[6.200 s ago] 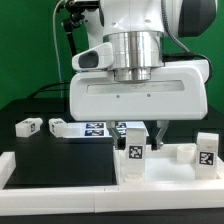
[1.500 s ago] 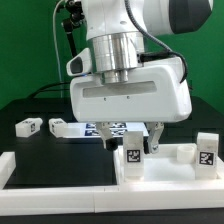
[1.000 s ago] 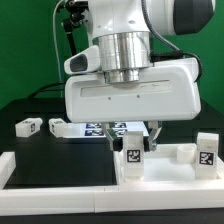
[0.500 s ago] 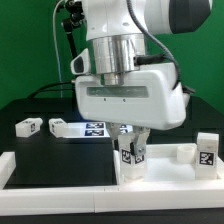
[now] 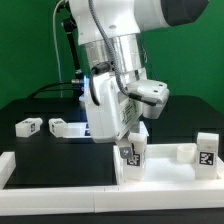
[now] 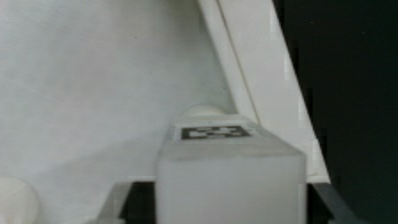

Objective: Assemble square table

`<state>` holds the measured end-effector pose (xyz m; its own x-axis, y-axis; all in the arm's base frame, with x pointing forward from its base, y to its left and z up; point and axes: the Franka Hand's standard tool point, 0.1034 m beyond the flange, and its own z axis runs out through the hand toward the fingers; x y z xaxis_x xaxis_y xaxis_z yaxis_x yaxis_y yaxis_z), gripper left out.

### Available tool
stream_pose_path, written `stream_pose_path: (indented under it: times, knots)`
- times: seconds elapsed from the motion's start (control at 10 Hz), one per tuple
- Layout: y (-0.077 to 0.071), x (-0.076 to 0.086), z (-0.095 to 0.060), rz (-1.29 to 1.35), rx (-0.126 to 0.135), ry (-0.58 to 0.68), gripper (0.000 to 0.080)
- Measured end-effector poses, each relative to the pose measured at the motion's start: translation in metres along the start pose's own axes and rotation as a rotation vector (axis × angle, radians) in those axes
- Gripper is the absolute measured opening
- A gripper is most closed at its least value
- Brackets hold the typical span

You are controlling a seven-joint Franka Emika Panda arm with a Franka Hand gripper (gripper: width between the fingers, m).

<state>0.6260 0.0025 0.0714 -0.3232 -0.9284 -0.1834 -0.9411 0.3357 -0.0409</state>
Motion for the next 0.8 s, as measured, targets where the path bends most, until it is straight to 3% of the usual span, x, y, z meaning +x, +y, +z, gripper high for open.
stream_pose_path:
  times: [0.1,0.2,0.3,0.4,0.5,0.8]
  knots:
    - [0.000,0.000,0.000,-0.001,0.001,0.000,0.0291]
    - [0.000,0.000,0.000,-0.053,0.000,0.001,0.0374]
    - [0.001,-0.002,0.000,-0.291,-0.007,0.040,0.0511]
    - [0.002,-0.007,0.000,-0.493,-0.010,0.058,0.0511]
    - [0.005,-0.011,0.001,-0.654,-0.016,0.063,0.0620]
    - [0.004,-0.007,0.001,-0.818,-0.022,0.064,0.0648]
